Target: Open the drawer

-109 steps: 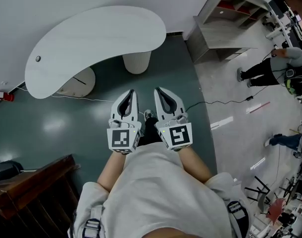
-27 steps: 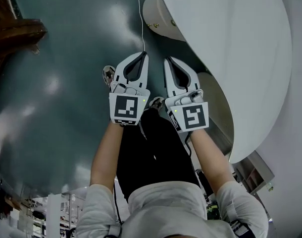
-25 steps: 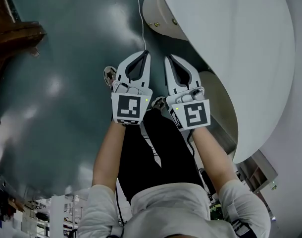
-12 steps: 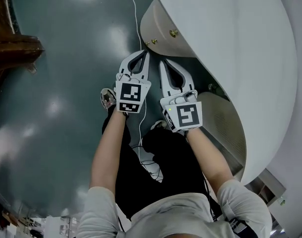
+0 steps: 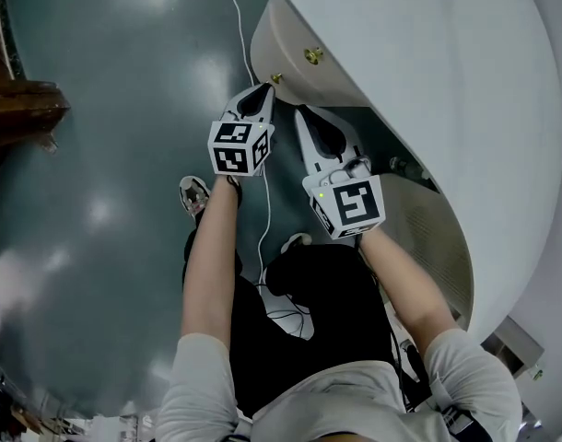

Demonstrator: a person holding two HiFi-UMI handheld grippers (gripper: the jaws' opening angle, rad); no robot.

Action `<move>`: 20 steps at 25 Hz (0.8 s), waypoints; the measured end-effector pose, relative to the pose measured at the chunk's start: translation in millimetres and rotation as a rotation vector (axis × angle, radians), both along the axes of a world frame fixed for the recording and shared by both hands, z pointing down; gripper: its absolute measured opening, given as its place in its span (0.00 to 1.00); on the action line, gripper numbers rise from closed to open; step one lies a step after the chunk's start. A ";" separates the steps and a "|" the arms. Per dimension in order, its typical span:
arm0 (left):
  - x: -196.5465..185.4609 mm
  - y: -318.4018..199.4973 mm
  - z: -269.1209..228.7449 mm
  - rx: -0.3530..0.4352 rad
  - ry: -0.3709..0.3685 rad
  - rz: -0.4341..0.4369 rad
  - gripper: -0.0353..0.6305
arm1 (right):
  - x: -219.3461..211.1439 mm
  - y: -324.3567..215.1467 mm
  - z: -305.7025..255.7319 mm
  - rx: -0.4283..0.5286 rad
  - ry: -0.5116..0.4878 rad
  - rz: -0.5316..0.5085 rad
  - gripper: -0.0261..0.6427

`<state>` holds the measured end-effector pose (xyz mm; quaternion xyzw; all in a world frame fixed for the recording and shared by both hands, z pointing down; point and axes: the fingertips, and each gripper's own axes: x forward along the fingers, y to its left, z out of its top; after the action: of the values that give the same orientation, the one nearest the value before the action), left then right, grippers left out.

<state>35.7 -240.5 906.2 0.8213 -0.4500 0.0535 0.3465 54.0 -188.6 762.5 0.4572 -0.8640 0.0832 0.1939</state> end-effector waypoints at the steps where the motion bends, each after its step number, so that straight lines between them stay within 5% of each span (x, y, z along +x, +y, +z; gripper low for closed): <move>1: 1.7 0.4 2.9 -0.007 0.014 -0.003 0.06 | 0.3 -0.9 0.2 -0.001 -0.003 0.002 0.06; 3: 1.9 -1.3 7.1 -0.035 0.071 -0.036 0.07 | -0.1 -2.4 1.7 -0.004 -0.008 0.005 0.06; 6: 7.9 -6.8 12.4 -0.080 0.165 -0.061 0.30 | -0.1 -3.5 4.2 -0.003 0.005 0.009 0.06; 20: 18.9 -26.2 35.6 -0.119 0.252 -0.041 0.31 | 13.9 -8.4 1.9 -0.011 0.029 0.062 0.06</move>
<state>54.6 -266.7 941.7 0.7900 -0.4158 -0.0306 0.4494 68.0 -196.9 764.4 0.4837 -0.8461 0.0872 0.2062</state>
